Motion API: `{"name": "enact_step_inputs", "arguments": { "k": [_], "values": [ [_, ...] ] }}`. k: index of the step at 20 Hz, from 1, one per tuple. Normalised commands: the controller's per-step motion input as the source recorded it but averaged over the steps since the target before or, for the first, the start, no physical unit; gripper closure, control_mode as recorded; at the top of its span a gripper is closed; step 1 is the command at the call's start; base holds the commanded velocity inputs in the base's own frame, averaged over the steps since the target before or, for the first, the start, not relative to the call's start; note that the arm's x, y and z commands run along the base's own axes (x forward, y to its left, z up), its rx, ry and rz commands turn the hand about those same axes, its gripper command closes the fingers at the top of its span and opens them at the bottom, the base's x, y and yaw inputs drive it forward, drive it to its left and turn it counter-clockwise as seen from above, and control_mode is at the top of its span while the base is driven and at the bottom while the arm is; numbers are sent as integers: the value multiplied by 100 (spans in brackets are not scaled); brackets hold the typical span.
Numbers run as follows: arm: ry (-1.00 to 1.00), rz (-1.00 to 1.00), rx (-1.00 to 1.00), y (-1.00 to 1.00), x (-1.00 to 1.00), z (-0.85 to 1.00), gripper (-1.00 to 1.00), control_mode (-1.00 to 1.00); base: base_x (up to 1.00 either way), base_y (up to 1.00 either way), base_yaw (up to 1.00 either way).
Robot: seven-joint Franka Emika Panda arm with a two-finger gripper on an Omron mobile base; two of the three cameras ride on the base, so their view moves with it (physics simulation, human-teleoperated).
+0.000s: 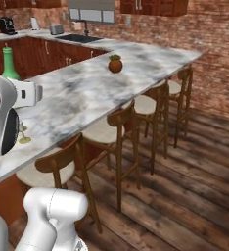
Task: Get the candle and the beer from the cabinet and move them to the dining counter.
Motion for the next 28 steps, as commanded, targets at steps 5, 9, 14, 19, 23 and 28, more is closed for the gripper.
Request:
{"name": "enact_step_inputs", "arguments": {
  "k": [5, 9, 14, 19, 23, 28],
  "values": [
    [0, 0, 0, 0, 0, 0, 100, 100, 24, -51, 24],
    [0, 0, 0, 0, 0, 0, 100, 100, 26, -55, 17],
    [0, 0, 0, 0, 0, 0, 100, 100, 29, -55, 16],
    [0, 0, 0, 0, 0, 0, 100, 100, 30, -51, 21],
    [0, 0, 0, 0, 0, 0, 100, 100, 32, -46, 25],
    [0, 0, 0, 0, 0, 0, 100, 100, 32, -48, 22]
  ]
}}
